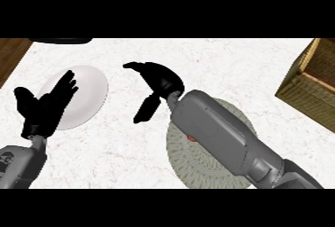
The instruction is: Pick the pear from the placemat and place it in the basket
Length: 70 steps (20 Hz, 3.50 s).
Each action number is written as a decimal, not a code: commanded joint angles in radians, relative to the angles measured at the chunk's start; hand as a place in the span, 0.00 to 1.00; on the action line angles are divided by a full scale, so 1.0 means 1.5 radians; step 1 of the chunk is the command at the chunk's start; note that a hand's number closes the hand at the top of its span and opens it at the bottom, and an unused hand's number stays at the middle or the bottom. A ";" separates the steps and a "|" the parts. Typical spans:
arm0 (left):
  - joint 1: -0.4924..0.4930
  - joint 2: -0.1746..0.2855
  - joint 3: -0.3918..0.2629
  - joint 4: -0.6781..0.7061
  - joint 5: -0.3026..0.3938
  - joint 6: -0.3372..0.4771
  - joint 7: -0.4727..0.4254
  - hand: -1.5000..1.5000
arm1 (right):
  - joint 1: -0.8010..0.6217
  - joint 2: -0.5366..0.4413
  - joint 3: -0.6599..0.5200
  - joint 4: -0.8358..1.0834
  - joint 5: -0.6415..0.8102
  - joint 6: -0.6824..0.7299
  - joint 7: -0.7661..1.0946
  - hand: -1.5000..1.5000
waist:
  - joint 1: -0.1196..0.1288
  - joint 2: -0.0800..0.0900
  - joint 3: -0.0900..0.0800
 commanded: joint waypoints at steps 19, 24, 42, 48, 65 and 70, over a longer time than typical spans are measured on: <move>-0.018 -0.003 0.016 0.006 -0.007 -0.012 0.022 0.50 | -0.461 -0.029 -0.075 0.427 -0.041 0.534 0.315 0.00 | -0.005 0.005 0.000; -0.020 -0.019 0.026 0.001 -0.018 0.013 0.037 0.50 | -0.425 -0.054 -0.104 0.424 -0.050 0.531 0.267 0.00 | -0.028 -0.002 0.001; 0.053 -0.017 0.071 -0.014 -0.035 -0.010 0.015 0.50 | -0.097 -0.113 -0.076 0.058 0.043 0.358 0.224 0.00 | -0.057 -0.012 0.002; 0.016 -0.021 0.077 0.000 -0.047 -0.027 0.026 0.50 | 0.013 -0.083 -0.082 0.034 0.098 0.238 0.179 0.00 | -0.046 -0.006 0.001; 0.016 -0.047 0.134 0.009 -0.068 -0.080 0.032 0.50 | 0.127 -0.063 -0.089 0.017 0.233 0.338 0.178 0.00 | -0.042 -0.006 0.001; 0.034 -0.093 0.106 -0.045 -0.117 -0.031 0.053 0.50 | 0.124 -0.067 -0.135 0.004 0.240 0.373 0.176 0.00 | -0.042 -0.007 0.001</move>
